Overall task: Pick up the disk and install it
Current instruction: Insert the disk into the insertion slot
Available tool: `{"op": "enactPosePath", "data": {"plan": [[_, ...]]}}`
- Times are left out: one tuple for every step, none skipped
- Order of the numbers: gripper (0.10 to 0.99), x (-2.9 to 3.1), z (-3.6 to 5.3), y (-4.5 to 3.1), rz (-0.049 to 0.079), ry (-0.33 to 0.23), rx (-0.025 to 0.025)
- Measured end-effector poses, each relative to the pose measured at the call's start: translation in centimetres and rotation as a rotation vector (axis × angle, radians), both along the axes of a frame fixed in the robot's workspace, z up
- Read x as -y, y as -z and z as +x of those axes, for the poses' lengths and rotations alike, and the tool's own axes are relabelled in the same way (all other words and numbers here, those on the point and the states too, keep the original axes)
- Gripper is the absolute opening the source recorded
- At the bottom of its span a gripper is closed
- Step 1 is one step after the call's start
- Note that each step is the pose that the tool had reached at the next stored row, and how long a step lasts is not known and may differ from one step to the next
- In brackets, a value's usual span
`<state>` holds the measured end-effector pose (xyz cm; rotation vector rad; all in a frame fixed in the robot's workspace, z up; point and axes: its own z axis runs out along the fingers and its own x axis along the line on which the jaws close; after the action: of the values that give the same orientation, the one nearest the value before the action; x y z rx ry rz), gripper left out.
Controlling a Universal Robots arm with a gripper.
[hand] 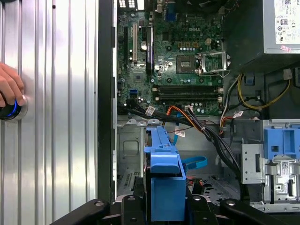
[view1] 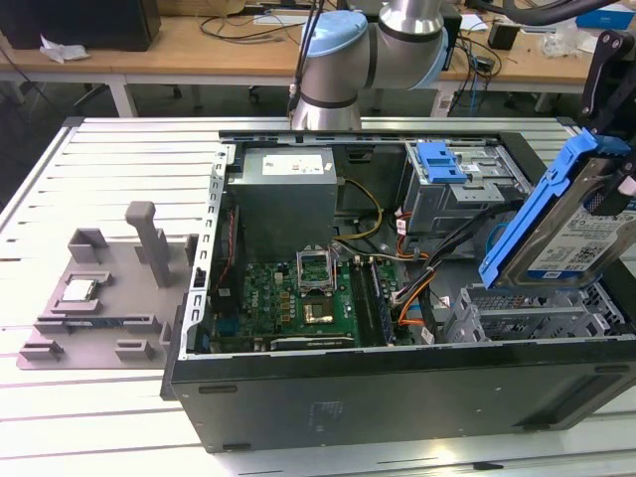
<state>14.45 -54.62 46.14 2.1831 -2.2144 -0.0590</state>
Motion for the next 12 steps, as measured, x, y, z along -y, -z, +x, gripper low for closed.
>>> {"op": "enactPosePath", "data": {"plan": [[0.365, 0.0, 0.0, 0.0, 0.0, 0.0, 0.0], [0.365, 0.0, 0.01, 0.0, 0.0, 0.0, -0.0001], [0.365, 0.0, 0.0, 0.07, 0.0, 0.0, 0.0], [0.365, 0.0, 0.0, 0.15, 0.0, 0.0, 0.0], [0.365, 0.0, -0.01, 0.21, 0.0, 0.0, 0.0], [0.365, 0.0, -0.02, 0.26, 0.0, 0.0, 0.0], [0.365, 0.0, -0.02, 0.59, 0.0, 0.0, 0.0], [0.365, 0.0, -0.02, 0.94, 0.0, 0.0, -0.0001], [0.365, 0.0, -0.02, 1.15, 0.0, 0.0, -0.0003], [0.365, 0.0, -0.02, 1.29, 0.0, 0.0, -0.0003], [0.365, 0.01, -0.02, 1.6, 0.0, 0.0, -0.0004], [0.365, 0.02, -0.02, 1.75, 0.0, 0.0, -0.0003]]}}
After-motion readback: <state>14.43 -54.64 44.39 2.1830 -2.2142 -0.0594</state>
